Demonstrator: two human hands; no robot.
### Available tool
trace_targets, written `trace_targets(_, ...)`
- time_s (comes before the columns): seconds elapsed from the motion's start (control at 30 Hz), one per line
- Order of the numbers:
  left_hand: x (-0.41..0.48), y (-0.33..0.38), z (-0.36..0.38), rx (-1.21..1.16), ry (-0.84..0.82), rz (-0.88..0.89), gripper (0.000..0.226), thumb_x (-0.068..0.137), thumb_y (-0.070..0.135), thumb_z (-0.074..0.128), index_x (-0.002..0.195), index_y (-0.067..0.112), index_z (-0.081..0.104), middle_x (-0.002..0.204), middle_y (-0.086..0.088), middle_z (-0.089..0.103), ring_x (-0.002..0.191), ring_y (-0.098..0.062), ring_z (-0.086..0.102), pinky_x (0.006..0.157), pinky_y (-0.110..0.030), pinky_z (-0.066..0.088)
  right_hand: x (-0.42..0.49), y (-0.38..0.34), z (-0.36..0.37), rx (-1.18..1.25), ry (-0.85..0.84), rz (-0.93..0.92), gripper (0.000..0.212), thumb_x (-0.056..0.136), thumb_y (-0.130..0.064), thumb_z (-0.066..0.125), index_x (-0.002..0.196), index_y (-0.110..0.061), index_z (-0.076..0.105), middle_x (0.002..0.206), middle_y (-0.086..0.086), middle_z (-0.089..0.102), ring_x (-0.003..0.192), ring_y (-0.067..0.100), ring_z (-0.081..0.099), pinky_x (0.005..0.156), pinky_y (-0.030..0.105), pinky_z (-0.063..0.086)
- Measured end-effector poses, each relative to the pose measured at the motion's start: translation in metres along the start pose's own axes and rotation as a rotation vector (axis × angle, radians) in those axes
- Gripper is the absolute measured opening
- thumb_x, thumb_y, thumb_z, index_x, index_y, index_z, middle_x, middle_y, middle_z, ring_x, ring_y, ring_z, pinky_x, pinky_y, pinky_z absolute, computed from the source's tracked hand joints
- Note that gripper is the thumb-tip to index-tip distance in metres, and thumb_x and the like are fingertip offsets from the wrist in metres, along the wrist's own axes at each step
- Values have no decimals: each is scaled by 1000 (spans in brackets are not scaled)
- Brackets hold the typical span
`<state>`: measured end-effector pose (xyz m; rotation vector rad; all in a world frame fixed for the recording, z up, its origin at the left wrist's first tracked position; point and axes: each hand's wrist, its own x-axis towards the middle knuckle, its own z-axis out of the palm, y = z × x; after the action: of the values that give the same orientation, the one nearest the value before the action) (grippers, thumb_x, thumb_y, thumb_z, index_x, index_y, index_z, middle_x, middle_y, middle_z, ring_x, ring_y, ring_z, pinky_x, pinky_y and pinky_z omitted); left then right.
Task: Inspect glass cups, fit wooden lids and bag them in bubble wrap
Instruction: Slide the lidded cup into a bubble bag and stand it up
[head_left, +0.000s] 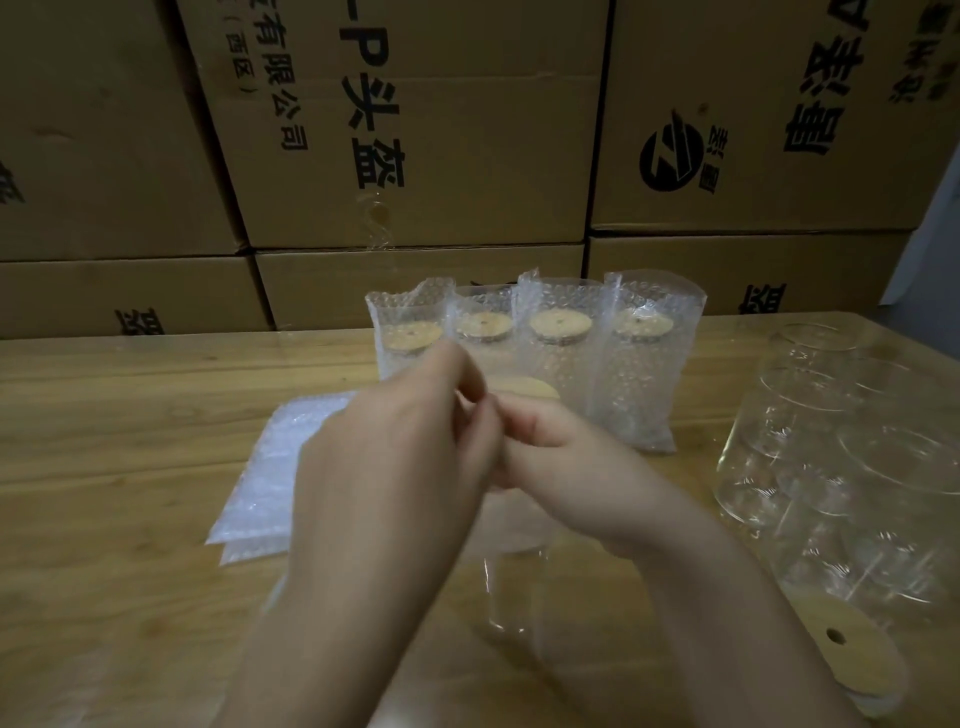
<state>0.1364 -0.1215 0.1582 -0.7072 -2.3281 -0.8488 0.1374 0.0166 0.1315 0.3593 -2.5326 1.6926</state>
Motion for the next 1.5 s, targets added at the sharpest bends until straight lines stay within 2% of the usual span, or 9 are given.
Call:
trace_targets(0.17, 12, -28, -3, 54, -8, -167, 13, 87, 34, 60, 77, 28, 55, 61, 12, 57, 60, -9, 56, 56, -36, 50, -4, -4, -11, 150, 271, -62, 23, 98, -8, 49, 98, -23, 67, 90, -8, 74, 82, 7, 69, 67, 20, 55)
trace_targets(0.27, 17, -41, -3, -55, -18, -251, 16, 87, 31, 62, 72, 30, 55, 57, 7, 59, 58, -13, 59, 58, -44, 52, 2, 8, -15, -160, 558, -71, 17, 96, -17, 52, 93, -29, 64, 95, -16, 68, 90, -2, 61, 73, 19, 50)
trace_targets(0.37, 21, -47, 1, -163, -50, -304, 16, 86, 29, 64, 71, 29, 57, 58, 3, 62, 56, -16, 61, 62, -48, 54, 7, 27, -17, -636, 419, 106, 24, 93, -38, 53, 116, -29, 55, 124, -13, 46, 116, 8, 44, 88, 28, 41)
trace_targets(0.47, 23, -51, 3, -218, -58, -327, 16, 86, 25, 63, 72, 29, 58, 62, 10, 64, 52, -9, 60, 60, -43, 53, 11, 38, -14, -668, 323, 155, 36, 91, -46, 55, 122, -31, 48, 130, -11, 39, 119, 14, 47, 97, 36, 45)
trace_targets(0.63, 23, -58, 1, -339, -74, -354, 15, 86, 16, 62, 75, 26, 63, 63, 8, 65, 51, -6, 60, 58, -37, 50, 13, 43, -13, -699, 345, 163, 40, 84, -51, 62, 112, -35, 39, 125, -13, 41, 99, 12, 55, 79, 35, 50)
trace_targets(0.77, 23, -60, 2, -364, -53, -361, 13, 87, 17, 63, 76, 25, 63, 61, 7, 65, 45, -2, 57, 57, -32, 48, 12, 46, -11, -718, 296, 188, 52, 74, -46, 68, 107, -40, 28, 120, -10, 42, 85, 11, 53, 55, 24, 34)
trace_targets(1.13, 25, -65, 18, -330, -56, -383, 13, 88, 17, 62, 76, 23, 62, 59, 9, 65, 47, -3, 58, 56, -32, 49, 13, 45, -15, -678, 426, 146, 51, 70, -49, 71, 99, -42, 30, 112, -14, 49, 79, 7, 52, 55, 25, 35)
trace_targets(1.33, 26, -67, 19, -336, -59, -379, 13, 88, 17, 62, 77, 23, 62, 58, 10, 64, 47, -3, 58, 56, -31, 48, -2, 12, -37, -227, 910, -89, 58, 66, -50, 79, 101, -45, 33, 109, -22, 48, 93, 4, 58, 67, 17, 48)
trace_targets(1.5, 26, -67, 21, -329, -60, -369, 15, 87, 16, 62, 74, 24, 62, 56, 4, 60, 46, -5, 57, 61, -38, 49, -18, -13, -40, 233, 1005, -326, 51, 73, -31, 81, 104, -35, 41, 115, -2, 61, 93, -1, 65, 86, 25, 54)
